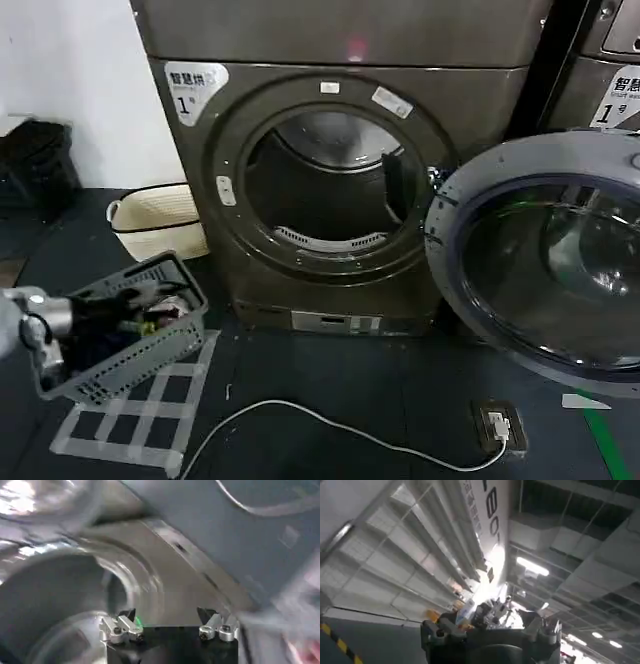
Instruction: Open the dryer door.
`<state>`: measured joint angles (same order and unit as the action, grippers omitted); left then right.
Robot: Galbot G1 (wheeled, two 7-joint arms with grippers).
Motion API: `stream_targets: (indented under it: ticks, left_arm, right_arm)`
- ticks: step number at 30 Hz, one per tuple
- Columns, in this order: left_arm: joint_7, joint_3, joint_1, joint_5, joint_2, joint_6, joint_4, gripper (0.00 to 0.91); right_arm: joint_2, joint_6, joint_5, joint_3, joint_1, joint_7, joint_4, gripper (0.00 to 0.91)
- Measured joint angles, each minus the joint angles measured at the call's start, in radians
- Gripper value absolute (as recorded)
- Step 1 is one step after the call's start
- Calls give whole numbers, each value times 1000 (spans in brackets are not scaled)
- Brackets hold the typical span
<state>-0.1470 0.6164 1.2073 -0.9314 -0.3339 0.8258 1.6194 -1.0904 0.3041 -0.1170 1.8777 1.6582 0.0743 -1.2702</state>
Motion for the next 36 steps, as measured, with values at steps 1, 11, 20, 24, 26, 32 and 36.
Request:
stream_targets:
  ticks: [1,11,20,24,26,32,36]
  left_arm:
    - [8,4,-3,-47,1,0,-14,907]
    - [34,25,6,-598,-3,1,-75,907]
    - [36,-32,-82,-928,-43,-1,-64,907]
    - [34,-71,-125,-969,-53,-1,-77,907]
    - [34,-93,-150,-976,-60,-1,-94,907]
    - [61,-148,-199,-969,-80,-1,-159,907]
    - [60,-161,-209,-992,-95,-2,-190,907]
  right_arm:
    - [-1,2,0,-3,-1,0,0,907]
    - [-17,32,-1,-10,-5,-5,5,907]
    - [-37,42,-2,-14,-11,-9,-10,907]
    - [-39,49,-5,-15,-10,-13,-10,907]
    - [-39,49,-5,-15,-10,-13,-10,907]
    - [-40,57,-6,-17,-10,-15,-1,907]
    - [-43,62,-6,-21,-11,-15,-2,907]
